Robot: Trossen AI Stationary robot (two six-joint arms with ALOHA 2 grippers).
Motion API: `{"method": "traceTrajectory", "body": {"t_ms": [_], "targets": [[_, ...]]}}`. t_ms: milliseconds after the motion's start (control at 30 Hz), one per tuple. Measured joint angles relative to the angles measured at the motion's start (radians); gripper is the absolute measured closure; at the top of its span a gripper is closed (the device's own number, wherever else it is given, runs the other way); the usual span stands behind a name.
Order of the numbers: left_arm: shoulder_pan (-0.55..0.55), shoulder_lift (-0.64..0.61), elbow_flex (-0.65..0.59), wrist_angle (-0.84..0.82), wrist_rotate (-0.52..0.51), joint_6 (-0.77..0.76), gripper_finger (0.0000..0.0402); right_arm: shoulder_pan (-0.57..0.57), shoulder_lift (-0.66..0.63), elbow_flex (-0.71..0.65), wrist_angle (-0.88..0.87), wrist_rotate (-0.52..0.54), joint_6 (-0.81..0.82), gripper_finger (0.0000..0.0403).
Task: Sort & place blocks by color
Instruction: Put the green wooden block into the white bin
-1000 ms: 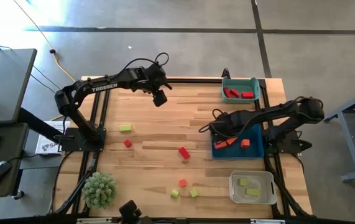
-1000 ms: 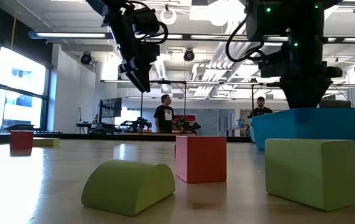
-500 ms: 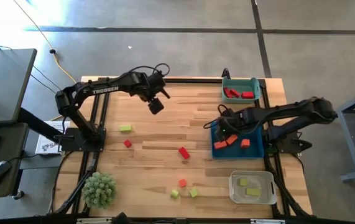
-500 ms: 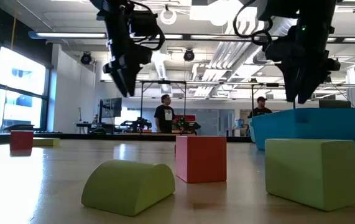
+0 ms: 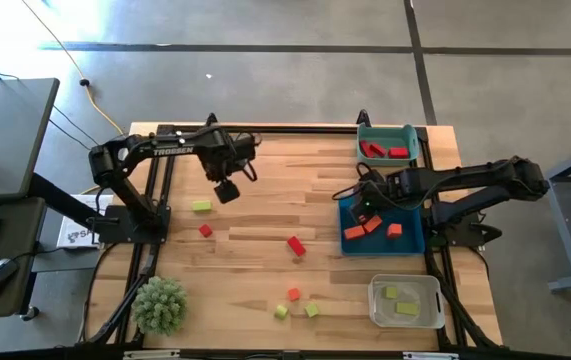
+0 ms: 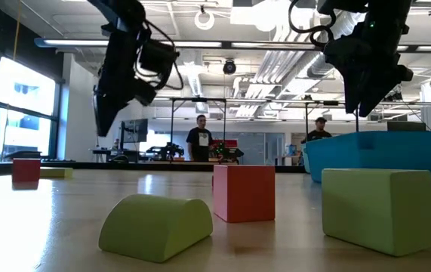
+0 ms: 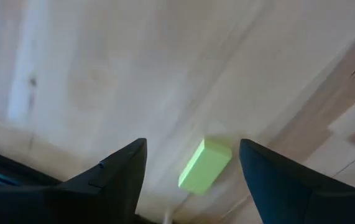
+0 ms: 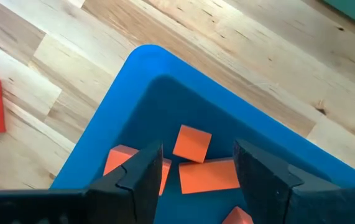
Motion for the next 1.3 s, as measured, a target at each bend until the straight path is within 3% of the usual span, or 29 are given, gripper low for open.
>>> {"method": "traceTrajectory", "body": {"t_ms": [800, 1300], "targets": [[-0.014, 0.003, -0.287, 0.013, 0.002, 0.234, 0.0158, -0.019, 0.001, 0.001, 0.003, 0.007, 0.042, 0.0219], [-0.113, 0.069, -0.319, 0.132, -0.036, 0.258, 0.0158, -0.080, 0.001, 0.001, 0.005, 0.008, 0.039, 0.0219]]}}
